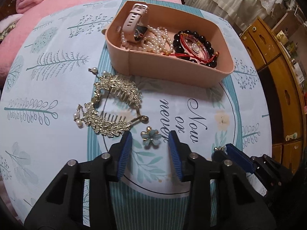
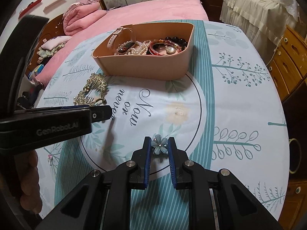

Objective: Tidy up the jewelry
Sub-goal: 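Close the right tool on the blue flower brooch, then carry the blue flower brooch into the pink box and open right tool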

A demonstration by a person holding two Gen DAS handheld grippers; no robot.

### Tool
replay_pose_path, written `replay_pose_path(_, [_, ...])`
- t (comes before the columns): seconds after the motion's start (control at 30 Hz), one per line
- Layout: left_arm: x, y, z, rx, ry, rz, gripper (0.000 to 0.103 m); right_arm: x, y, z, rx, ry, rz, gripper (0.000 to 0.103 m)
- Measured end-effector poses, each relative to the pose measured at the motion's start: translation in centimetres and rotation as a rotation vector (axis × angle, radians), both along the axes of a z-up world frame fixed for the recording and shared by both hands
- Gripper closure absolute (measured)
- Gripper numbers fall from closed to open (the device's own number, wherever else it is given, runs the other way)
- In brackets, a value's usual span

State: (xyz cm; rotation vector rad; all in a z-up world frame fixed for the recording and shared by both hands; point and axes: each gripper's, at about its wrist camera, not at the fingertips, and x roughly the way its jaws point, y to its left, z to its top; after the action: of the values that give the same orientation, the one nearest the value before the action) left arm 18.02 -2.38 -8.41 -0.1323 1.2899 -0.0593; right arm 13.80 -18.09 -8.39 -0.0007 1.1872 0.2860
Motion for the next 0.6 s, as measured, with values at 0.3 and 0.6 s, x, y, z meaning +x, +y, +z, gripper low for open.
replay_pose_path(0.3, [0.0, -2.1, -0.3, 0.089, -0.018, -0.016, 0.086, -0.2, -0.4, 0.1, 0.003, -0.003, -0.001, 0.086])
replay_pose_path(0.6, [-1.2, -3.4, 2.1, 0.104, -0.062, -0.081, 0.086, 0.2, -1.4, 1.5, 0.012, -0.017, 0.005, 0.086])
